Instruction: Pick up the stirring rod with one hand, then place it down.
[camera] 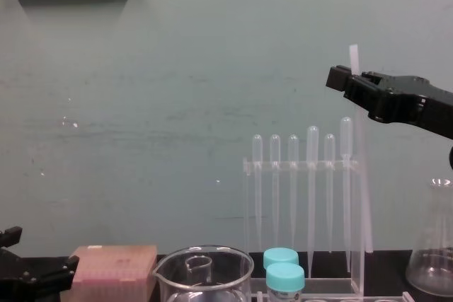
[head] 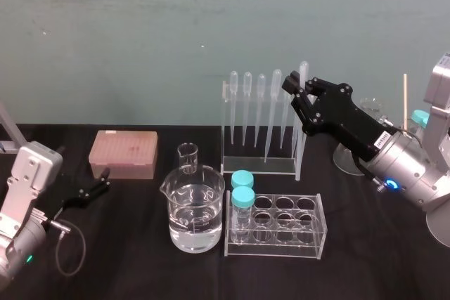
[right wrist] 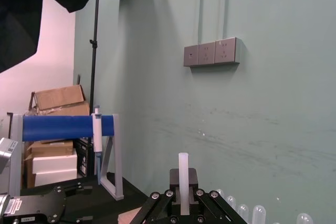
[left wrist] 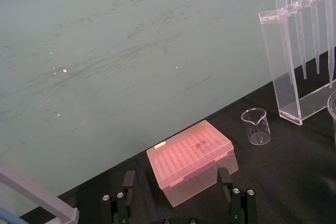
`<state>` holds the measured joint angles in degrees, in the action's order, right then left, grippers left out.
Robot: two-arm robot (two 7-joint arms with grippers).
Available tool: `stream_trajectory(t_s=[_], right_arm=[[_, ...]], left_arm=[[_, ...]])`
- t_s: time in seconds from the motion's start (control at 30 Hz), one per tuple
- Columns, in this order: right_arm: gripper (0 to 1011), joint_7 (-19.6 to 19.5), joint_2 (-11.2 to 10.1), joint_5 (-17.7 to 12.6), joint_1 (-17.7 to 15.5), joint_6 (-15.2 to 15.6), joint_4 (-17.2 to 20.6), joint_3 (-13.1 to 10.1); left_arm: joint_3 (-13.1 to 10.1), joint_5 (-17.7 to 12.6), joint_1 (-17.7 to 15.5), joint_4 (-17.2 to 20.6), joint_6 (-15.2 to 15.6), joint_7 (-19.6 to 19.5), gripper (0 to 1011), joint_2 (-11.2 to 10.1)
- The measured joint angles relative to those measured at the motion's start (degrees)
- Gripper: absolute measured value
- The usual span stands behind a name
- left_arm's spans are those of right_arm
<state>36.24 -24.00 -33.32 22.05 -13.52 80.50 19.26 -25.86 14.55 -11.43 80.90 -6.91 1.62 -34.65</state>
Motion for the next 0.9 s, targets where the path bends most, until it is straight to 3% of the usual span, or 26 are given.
stream_trajectory(t_s=[0.33,0.57,0.9], right_arm=[[78,1.1,0.1,-0.7,0.0,-0.8,-0.5,-0.1],[78,8.6,0.9,-3.6,0.5,-6.7,-4.8,0.6],[78,11.1,1.2,-1.2,0.7,-11.8,-9.1,2.2]], left_arm=[[0.0,0.0,0.0,0.0,0.0,0.0,1000,0.0],[0.0,0.0,0.0,0.0,0.0,0.0,1000,0.0],[0.0,0.0,0.0,0.0,0.0,0.0,1000,0.0]])
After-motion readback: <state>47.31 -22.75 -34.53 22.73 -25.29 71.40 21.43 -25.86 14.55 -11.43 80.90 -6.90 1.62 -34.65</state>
